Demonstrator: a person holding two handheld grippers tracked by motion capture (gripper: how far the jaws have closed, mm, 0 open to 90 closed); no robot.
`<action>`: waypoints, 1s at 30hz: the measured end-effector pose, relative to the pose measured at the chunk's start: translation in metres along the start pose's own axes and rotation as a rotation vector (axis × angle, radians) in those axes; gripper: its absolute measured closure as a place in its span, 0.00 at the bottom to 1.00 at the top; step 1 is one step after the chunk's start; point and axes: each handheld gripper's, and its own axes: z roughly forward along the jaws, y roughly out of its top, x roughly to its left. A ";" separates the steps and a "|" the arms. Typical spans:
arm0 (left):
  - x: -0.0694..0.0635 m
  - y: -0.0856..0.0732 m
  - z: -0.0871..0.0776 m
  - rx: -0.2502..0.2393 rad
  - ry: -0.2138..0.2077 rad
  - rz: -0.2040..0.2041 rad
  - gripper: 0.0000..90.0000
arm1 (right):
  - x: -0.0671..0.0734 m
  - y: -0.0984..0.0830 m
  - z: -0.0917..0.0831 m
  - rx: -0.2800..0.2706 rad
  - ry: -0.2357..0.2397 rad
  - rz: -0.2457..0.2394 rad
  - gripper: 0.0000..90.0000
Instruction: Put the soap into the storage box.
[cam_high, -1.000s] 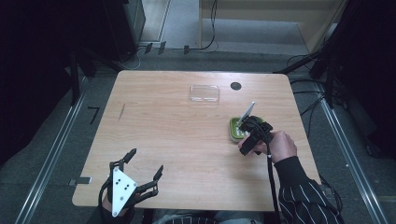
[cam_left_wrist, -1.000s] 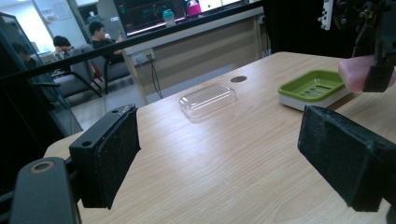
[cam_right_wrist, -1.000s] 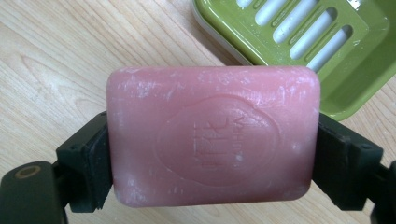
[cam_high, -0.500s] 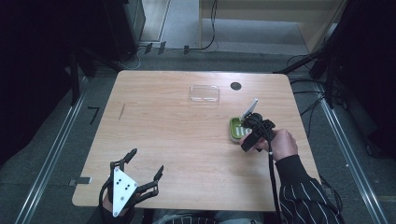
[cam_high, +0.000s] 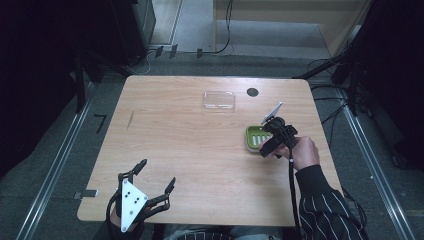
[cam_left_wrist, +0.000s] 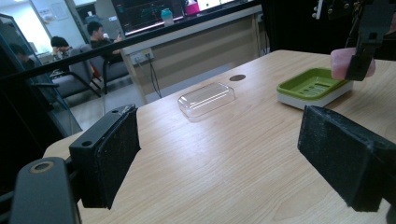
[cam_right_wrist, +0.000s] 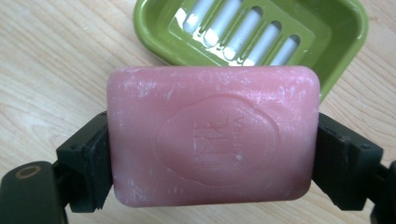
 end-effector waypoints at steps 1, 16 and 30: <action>0.000 0.000 0.000 0.000 0.000 -0.001 0.15 | -0.001 0.000 0.000 0.001 -0.001 0.012 0.16; 0.000 0.000 0.000 0.000 0.002 -0.001 0.15 | -0.011 0.009 0.000 -0.026 0.002 0.088 0.16; 0.000 0.000 0.000 0.002 -0.001 0.003 0.15 | -0.012 0.012 0.006 -0.065 0.012 0.126 0.16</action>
